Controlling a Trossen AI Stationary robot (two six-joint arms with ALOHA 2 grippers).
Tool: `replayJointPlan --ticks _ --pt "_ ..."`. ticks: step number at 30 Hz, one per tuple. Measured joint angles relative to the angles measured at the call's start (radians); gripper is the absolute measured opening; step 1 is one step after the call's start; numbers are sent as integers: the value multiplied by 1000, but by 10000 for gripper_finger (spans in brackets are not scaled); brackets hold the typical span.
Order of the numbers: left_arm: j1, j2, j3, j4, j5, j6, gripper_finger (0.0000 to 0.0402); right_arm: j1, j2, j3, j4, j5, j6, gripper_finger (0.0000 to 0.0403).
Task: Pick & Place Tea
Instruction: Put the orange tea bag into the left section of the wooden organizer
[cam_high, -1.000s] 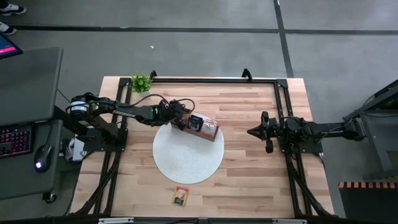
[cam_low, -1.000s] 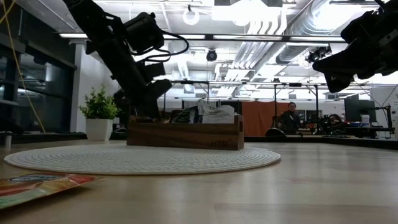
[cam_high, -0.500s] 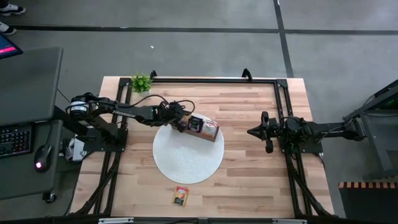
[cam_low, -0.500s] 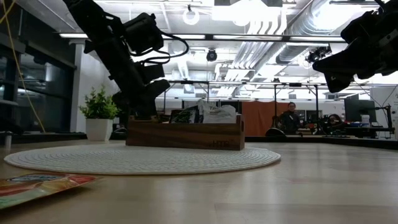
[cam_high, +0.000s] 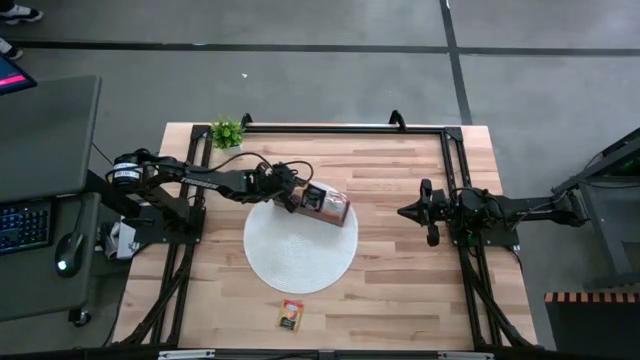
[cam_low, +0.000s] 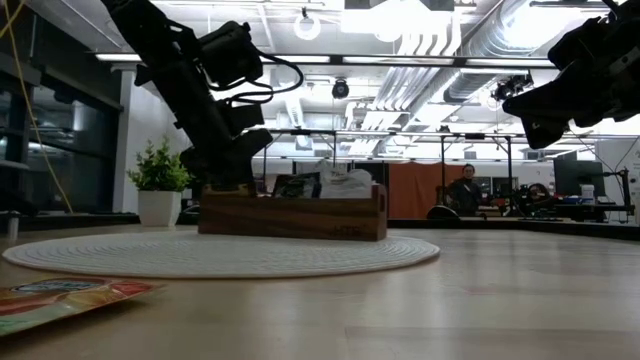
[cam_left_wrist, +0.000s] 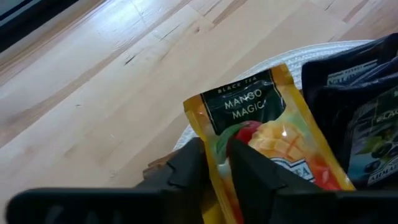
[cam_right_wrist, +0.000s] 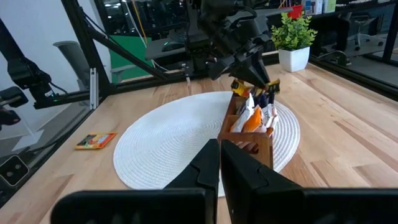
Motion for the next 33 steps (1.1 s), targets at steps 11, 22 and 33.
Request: replayJointPlan --ticks 11,22,33 --pt "0 0 0 -6 -6 3 115 0 0 0 0 0 0 12" --pt "0 -19 -1 -25 -94 24 116 0 0 0 0 0 0 12" --pt "0 -78 0 -25 -124 41 115 0 0 0 0 0 0 12"
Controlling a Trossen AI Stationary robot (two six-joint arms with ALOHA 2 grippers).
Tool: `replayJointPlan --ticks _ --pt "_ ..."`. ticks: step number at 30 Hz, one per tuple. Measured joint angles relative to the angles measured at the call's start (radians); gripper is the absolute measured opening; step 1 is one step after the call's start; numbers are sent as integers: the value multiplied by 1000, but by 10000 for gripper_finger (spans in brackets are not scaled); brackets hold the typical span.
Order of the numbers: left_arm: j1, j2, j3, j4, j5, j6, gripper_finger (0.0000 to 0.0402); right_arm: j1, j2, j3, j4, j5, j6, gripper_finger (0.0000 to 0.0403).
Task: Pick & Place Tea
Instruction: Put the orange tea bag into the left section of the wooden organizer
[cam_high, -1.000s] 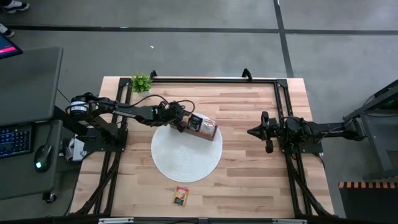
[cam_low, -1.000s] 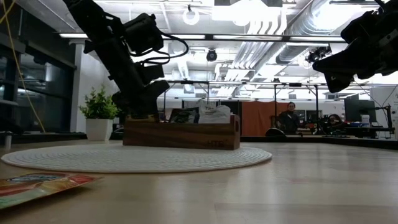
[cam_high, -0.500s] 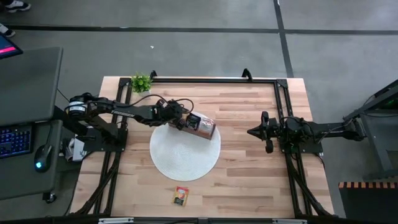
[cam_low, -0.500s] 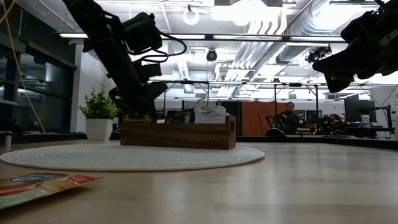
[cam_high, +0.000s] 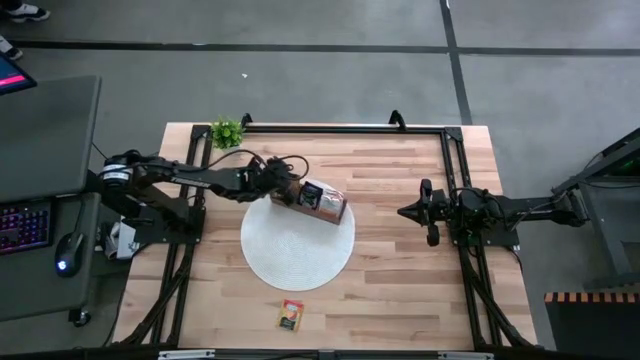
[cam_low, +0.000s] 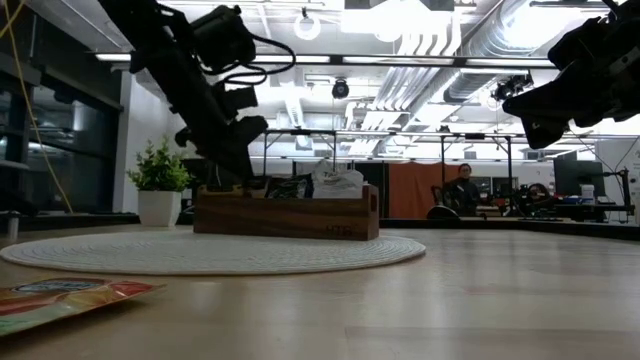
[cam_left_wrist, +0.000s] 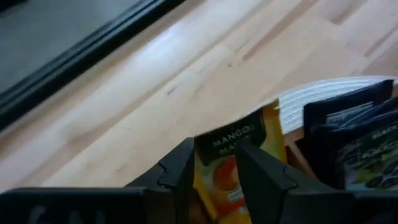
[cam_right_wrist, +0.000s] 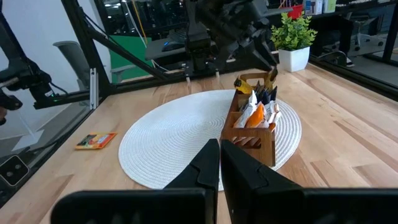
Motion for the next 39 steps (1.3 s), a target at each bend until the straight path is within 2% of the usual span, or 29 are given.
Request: replayJointPlan --ticks 9,17,24,30,35,39 --pt "0 -128 -1 -20 -32 47 115 0 0 0 0 0 0 12" --pt "-19 -229 23 -65 121 36 115 0 0 0 0 0 0 12" --pt "-195 -319 24 -292 310 37 115 0 0 0 0 0 0 12" --pt "-377 -393 24 -469 456 -128 115 0 0 0 0 0 0 12" --pt "-523 -400 24 -478 480 -252 115 0 0 0 0 0 0 12" --pt "-648 -368 24 -451 437 -313 115 0 0 0 0 0 0 12"
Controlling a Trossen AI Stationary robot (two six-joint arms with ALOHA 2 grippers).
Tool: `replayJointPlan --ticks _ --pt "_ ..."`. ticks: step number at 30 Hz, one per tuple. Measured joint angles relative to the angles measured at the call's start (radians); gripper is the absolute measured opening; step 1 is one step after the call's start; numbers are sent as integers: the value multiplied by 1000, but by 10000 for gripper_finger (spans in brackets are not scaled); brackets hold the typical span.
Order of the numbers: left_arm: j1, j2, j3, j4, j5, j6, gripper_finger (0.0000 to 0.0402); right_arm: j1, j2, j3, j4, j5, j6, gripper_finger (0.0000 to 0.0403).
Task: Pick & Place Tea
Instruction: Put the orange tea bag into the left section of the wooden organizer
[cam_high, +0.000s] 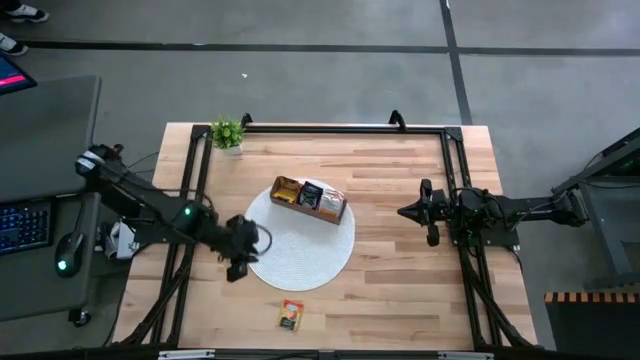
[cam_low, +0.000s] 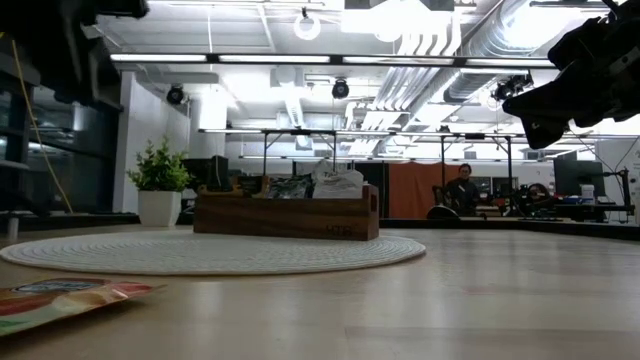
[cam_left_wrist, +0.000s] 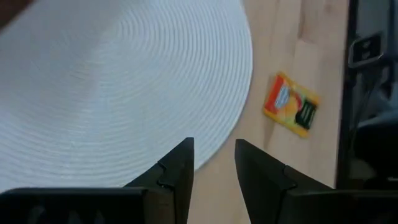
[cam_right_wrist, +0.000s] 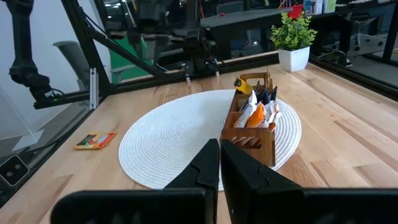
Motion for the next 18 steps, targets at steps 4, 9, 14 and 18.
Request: replayJointPlan --ticks 4,9,14,18 --pt "-94 73 0 37 -58 -44 115 0 0 0 0 0 0 12" --pt "-178 192 -1 155 -84 -36 115 0 0 0 0 0 0 12" --pt "-219 327 -1 359 -108 -36 115 0 0 0 0 0 0 12" --pt "-224 439 69 458 -102 -44 115 0 0 0 0 0 0 12"
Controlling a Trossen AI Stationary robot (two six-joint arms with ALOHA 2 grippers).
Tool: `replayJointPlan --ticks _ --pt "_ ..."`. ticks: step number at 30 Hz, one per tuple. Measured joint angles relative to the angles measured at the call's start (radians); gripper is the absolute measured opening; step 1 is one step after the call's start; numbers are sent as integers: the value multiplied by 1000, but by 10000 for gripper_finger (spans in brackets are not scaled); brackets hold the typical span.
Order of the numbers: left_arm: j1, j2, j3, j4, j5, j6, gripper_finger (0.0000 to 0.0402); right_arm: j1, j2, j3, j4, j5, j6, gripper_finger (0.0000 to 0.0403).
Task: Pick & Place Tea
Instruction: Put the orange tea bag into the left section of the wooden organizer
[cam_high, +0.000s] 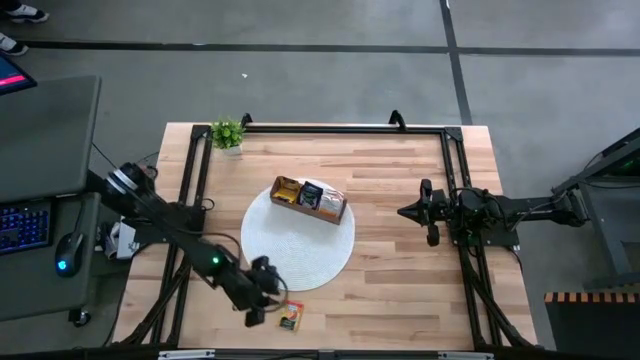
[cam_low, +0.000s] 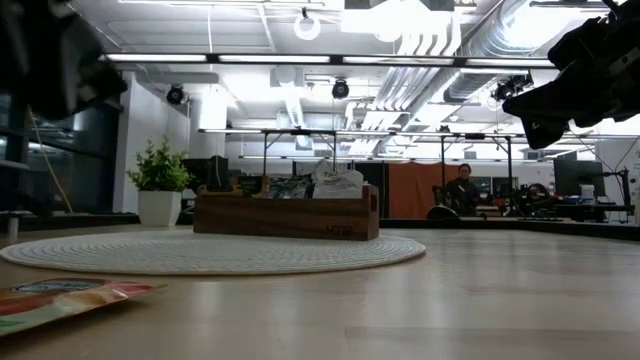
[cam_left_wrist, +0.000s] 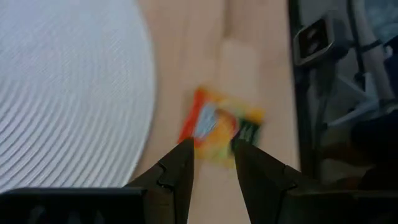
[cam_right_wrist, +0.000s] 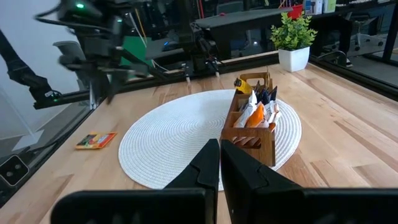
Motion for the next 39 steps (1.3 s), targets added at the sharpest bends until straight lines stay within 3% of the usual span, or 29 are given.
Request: replayJointPlan --ticks 6,16,24,29,39 --pt "0 149 212 -59 0 145 115 0 0 0 0 0 0 12" --pt "-2 317 585 -517 -90 179 115 0 0 0 0 0 0 12" --pt "-60 517 859 -871 -173 -82 115 0 0 0 0 0 0 12" --pt "-89 588 926 -901 -183 -123 115 0 0 0 0 0 0 12" --pt "-194 670 928 -918 -262 -100 115 0 0 0 0 0 0 12"
